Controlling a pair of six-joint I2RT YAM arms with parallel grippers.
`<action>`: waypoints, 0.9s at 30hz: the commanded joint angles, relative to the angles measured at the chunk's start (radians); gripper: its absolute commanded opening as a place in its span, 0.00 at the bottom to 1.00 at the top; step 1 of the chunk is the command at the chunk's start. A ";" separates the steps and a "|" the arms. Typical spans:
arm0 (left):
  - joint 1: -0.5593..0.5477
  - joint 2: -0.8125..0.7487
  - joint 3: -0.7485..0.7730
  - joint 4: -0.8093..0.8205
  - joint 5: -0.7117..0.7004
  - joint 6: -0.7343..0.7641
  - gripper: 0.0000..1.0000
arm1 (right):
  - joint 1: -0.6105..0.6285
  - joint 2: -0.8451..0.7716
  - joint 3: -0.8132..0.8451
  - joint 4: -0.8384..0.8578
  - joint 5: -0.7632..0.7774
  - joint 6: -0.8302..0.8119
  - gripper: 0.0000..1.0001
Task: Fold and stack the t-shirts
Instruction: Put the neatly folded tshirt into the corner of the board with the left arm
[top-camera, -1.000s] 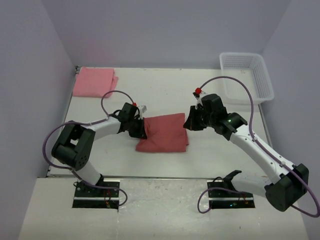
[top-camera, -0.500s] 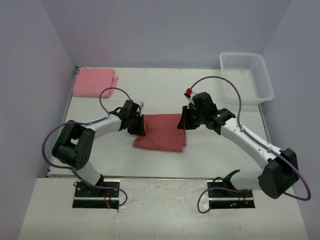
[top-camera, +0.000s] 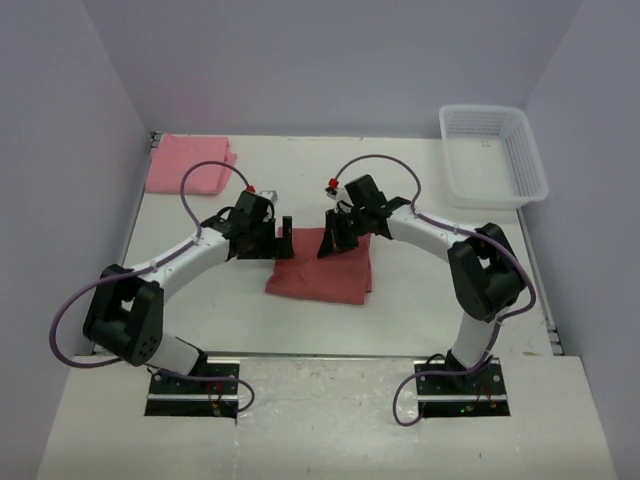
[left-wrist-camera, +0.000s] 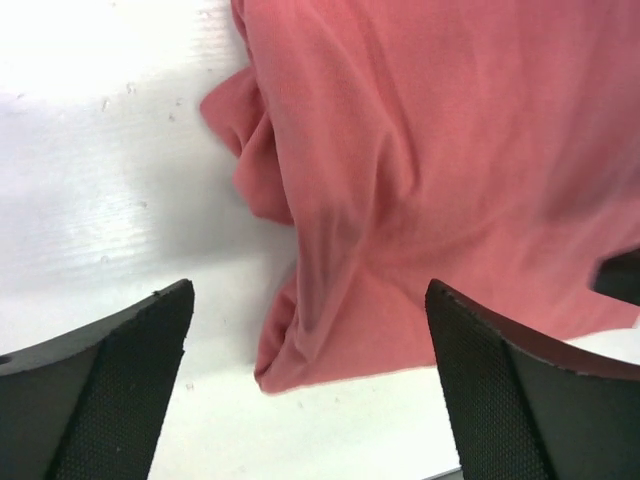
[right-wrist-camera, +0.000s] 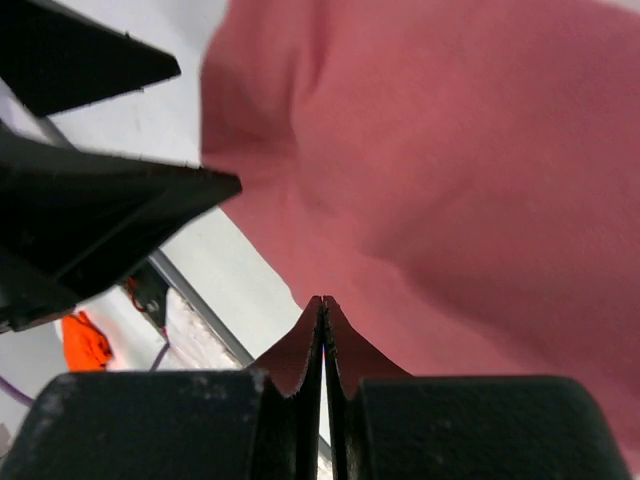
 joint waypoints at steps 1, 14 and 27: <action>0.005 -0.094 0.067 -0.084 -0.049 -0.026 1.00 | 0.006 0.035 0.094 0.072 -0.131 0.015 0.00; 0.040 -0.051 -0.037 -0.037 0.048 -0.035 1.00 | 0.006 0.199 0.186 0.087 -0.145 0.093 0.00; 0.074 0.025 -0.124 0.165 0.237 -0.044 1.00 | 0.006 0.262 0.275 -0.032 -0.041 0.098 0.00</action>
